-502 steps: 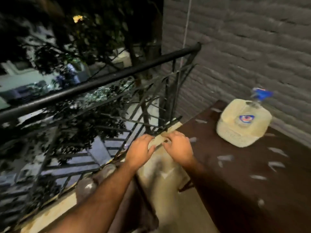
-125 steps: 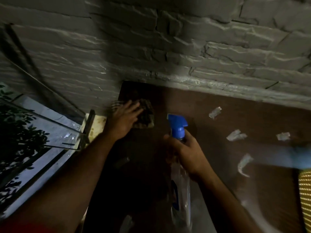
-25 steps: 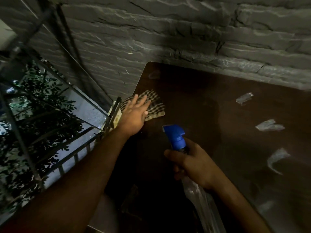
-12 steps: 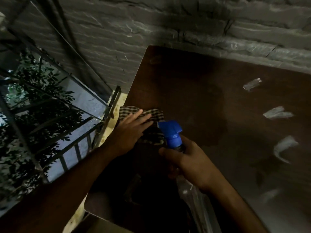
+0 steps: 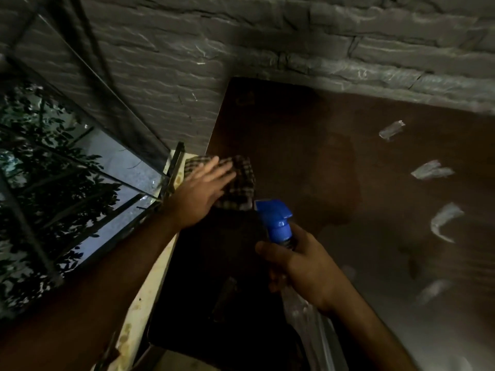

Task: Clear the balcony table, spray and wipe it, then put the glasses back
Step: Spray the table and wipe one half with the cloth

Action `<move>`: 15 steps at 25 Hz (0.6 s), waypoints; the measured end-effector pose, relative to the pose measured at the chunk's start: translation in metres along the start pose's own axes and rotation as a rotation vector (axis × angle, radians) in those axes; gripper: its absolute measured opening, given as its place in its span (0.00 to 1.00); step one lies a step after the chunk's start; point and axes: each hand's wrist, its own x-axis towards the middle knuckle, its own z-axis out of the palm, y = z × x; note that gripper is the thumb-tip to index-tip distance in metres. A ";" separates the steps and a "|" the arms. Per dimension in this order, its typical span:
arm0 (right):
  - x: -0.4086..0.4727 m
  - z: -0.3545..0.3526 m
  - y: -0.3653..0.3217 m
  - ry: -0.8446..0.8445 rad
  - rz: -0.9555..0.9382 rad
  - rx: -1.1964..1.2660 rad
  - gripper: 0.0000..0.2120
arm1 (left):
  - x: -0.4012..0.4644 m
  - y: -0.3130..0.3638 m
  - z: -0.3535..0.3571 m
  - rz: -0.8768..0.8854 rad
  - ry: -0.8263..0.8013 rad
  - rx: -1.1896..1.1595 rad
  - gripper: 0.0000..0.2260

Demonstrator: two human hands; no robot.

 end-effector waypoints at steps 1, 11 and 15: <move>0.001 0.004 0.001 0.027 0.003 -0.004 0.12 | 0.020 0.003 -0.009 -0.103 0.008 0.028 0.21; -0.023 0.025 0.027 -0.001 0.066 -0.159 0.20 | 0.024 0.011 -0.008 -0.068 -0.049 0.025 0.21; -0.032 0.039 0.043 -0.075 0.028 -0.345 0.20 | 0.035 0.022 -0.012 -0.094 -0.097 -0.067 0.22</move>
